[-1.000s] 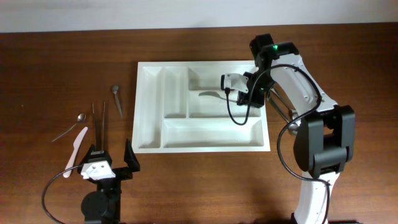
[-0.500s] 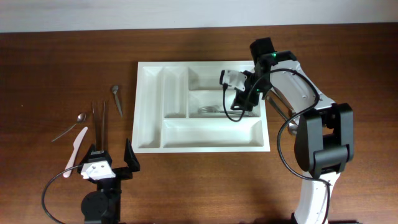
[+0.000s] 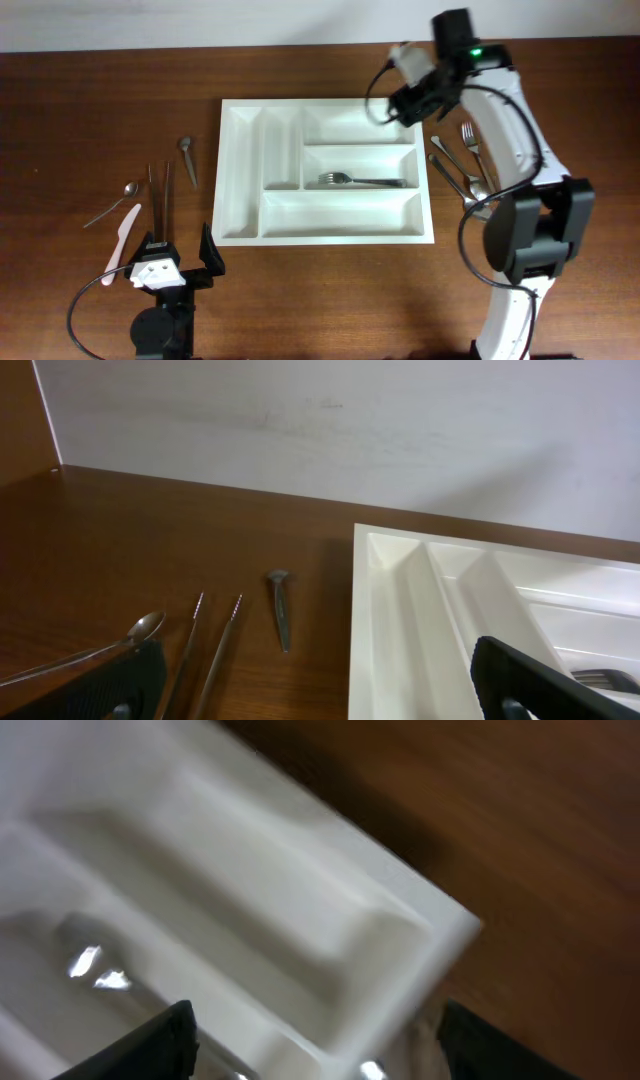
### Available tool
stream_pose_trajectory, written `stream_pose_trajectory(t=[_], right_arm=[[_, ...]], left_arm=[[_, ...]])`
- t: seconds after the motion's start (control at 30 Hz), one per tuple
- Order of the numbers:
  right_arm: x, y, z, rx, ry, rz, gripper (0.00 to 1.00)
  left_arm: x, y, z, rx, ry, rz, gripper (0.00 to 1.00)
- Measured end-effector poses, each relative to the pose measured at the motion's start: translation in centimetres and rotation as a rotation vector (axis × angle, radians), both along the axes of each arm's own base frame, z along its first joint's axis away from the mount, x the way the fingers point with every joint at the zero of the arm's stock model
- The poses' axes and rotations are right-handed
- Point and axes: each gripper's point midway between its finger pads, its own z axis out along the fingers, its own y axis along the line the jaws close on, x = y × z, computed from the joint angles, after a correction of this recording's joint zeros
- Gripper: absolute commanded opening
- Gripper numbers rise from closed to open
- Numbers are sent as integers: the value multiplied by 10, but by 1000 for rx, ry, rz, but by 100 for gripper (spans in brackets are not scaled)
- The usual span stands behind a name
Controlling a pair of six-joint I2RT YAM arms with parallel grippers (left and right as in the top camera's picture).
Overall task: Pack container
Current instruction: 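Open the right gripper to release the fork, then move the right gripper back to the cutlery and grasp another fork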
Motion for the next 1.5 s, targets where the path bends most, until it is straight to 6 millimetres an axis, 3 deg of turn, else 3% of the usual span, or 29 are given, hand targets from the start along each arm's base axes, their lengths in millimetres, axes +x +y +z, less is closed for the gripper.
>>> stream_pose_trajectory(t=[0.23, 0.43, 0.97, 1.5], right_arm=[[-8, -103, -18, 5, 95, -307, 68], [-32, -152, -47, 18, 190, -430, 65], [-63, -162, -106, -51, 302, -466, 64], [-58, -176, -139, -111, 323, -517, 56]], left_arm=[[0, 0, 0, 0, 0, 0, 99], [0, 0, 0, 0, 0, 0, 99], [0, 0, 0, 0, 0, 0, 99], [0, 0, 0, 0, 0, 0, 99]])
